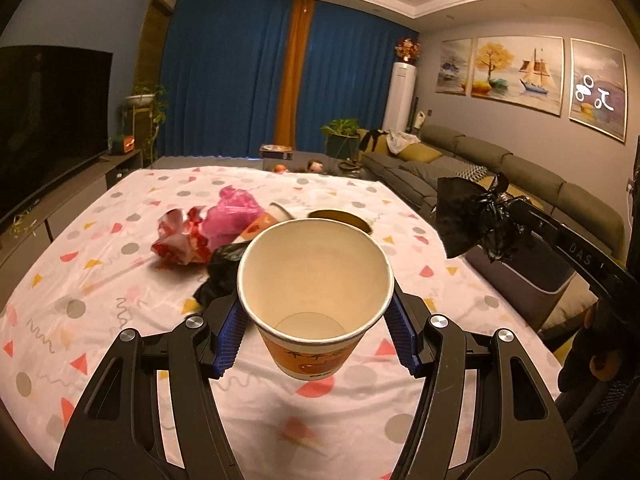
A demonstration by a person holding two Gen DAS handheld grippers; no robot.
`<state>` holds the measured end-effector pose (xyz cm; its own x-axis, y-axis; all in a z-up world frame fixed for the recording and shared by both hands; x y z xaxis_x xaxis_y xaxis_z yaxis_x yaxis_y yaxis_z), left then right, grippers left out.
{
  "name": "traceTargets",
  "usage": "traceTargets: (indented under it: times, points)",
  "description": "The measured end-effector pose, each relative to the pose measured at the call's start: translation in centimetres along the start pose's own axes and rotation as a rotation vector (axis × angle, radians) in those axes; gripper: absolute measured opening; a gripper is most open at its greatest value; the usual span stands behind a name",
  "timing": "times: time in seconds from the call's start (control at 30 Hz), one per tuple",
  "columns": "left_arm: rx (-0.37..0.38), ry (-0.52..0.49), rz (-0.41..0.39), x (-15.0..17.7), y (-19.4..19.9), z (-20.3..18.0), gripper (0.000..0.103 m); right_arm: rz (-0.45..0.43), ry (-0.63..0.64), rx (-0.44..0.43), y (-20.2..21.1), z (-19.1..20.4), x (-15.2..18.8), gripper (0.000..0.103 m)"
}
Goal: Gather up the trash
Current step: 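Grasp the white paper cup with the left tool while the right tool grasps the black bag, then carry the white cup and black bag over the grey bin with both tools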
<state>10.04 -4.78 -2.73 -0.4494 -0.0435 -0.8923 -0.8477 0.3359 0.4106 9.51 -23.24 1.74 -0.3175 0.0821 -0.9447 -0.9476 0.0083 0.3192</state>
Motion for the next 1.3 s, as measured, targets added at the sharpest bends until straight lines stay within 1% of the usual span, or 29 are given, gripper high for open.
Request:
traceTargets:
  times: [0.37, 0.77, 0.9, 1.07, 1.2, 1.3]
  points:
    - [0.036, -0.055, 0.015, -0.1, -1.5, -4.0, 0.061, -0.028, -0.031, 0.049, 1.5, -3.9, -0.2, 0.002]
    - [0.104, -0.109, 0.006, -1.6, -4.2, -9.1, 0.061, -0.051, -0.059, 0.134, 1.9, -8.7, -0.5, 0.002]
    - [0.138, -0.138, 0.001, -2.2, -5.6, -11.3, 0.061, -0.061, -0.064, 0.176, 1.9, -10.3, -0.6, 0.002]
    - [0.189, -0.169, -0.013, -3.2, -7.2, -14.1, 0.061, -0.052, -0.1, 0.233, 1.3, -13.6, -0.6, 0.002]
    - [0.252, -0.185, -0.015, -4.1, -8.8, -16.8, 0.061, -0.031, -0.126, 0.253, 0.5, -15.5, -0.2, 0.002]
    - [0.289, -0.199, -0.017, -4.5, -9.9, -18.6, 0.061, -0.024, -0.129, 0.262, 0.1, -16.1, 0.2, 0.002]
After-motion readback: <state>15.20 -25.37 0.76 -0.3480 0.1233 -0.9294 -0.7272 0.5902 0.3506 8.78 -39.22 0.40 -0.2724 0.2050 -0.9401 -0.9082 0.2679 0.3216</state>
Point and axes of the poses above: each gripper's, at about its wrist camera, not at the fingertips, and y roughly against the way its jaws point, z to its left, x to its underside, the point moved 4 cm from there along -y, roughly the way its jaws point, and after that the axes turned 6 degrees about x, right-handed, at the moved point
